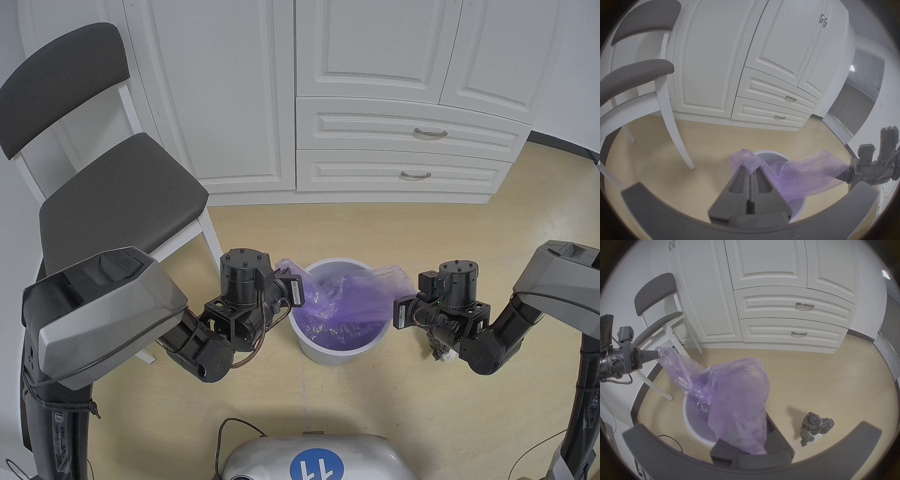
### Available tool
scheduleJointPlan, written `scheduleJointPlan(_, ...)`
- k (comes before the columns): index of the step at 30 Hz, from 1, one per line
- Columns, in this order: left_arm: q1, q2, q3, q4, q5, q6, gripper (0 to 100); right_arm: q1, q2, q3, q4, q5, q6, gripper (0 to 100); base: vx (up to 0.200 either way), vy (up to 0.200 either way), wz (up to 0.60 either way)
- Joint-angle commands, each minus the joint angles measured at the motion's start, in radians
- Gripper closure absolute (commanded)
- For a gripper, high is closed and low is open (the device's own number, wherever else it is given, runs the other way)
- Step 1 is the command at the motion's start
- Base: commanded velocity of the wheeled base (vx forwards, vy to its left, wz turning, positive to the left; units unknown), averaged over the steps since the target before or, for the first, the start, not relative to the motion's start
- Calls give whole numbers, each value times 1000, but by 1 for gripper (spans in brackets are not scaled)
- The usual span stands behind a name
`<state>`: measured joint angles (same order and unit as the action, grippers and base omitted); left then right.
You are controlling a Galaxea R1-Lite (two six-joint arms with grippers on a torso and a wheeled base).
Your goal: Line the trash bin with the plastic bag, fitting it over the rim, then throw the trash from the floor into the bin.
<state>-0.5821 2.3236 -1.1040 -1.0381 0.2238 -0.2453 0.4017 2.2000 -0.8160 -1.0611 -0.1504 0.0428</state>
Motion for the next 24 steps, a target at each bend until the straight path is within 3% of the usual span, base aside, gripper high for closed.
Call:
scheduleJointPlan(1,1,-3,0,3,2,3,100,-6,-3,1,0,0,-6,100,0,0,0)
scheduleJointPlan(24,34,5,-11,12,-6,4,100,-67,-17,27,0,0,-92,100,0,0,0)
